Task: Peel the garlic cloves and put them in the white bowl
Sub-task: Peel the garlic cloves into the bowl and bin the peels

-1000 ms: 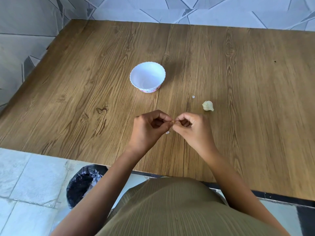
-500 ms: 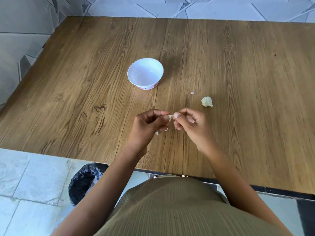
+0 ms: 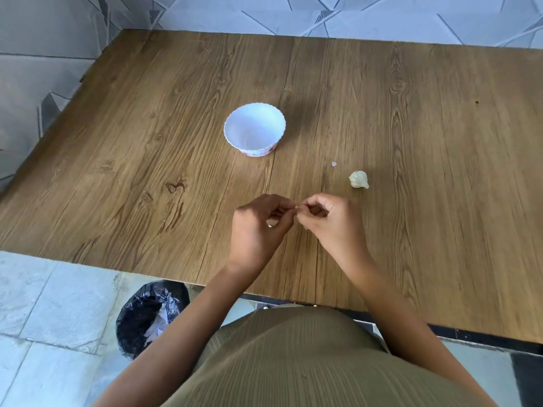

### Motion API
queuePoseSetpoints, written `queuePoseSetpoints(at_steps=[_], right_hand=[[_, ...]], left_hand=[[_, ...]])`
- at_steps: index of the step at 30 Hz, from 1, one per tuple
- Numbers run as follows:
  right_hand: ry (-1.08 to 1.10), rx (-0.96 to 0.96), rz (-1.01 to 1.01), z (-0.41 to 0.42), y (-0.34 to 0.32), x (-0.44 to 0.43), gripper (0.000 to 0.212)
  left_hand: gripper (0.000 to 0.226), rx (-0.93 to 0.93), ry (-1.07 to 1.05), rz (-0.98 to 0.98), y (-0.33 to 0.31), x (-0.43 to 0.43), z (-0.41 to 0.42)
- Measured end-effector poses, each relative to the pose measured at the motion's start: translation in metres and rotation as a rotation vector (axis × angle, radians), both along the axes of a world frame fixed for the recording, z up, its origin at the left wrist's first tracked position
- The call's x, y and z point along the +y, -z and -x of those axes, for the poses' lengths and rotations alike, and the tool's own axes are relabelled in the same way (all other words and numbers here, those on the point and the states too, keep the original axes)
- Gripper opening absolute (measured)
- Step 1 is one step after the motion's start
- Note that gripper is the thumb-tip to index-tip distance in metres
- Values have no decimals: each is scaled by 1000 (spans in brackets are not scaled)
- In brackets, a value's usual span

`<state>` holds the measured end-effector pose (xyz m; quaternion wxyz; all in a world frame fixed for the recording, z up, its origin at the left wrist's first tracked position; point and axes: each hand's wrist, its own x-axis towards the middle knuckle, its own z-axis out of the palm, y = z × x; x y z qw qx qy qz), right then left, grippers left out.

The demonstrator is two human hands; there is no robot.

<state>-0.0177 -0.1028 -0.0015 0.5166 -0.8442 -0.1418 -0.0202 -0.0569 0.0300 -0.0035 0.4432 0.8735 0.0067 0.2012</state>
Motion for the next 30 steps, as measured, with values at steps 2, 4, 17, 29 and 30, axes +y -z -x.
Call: queuePoseSetpoints(at_steps=[2,4,17,29,30], right_hand=[[7,-41,51,0,-1,2,6],[2,-47,65,0,-1,3,6],[-8,454,-371,3,9,5,24],[-42,338,-234,6,7,-3,27],[-41,289,-201,6,8,-3,29]], left_hand=[[5,-62,-29,-63,3,-1,2],[4,-75,-41,-44,5,-1,2],[18,449,87,1037,-7,-2,2],[8,490,14,987,-11,8,0],[8,487,19,992,-11,9,0]])
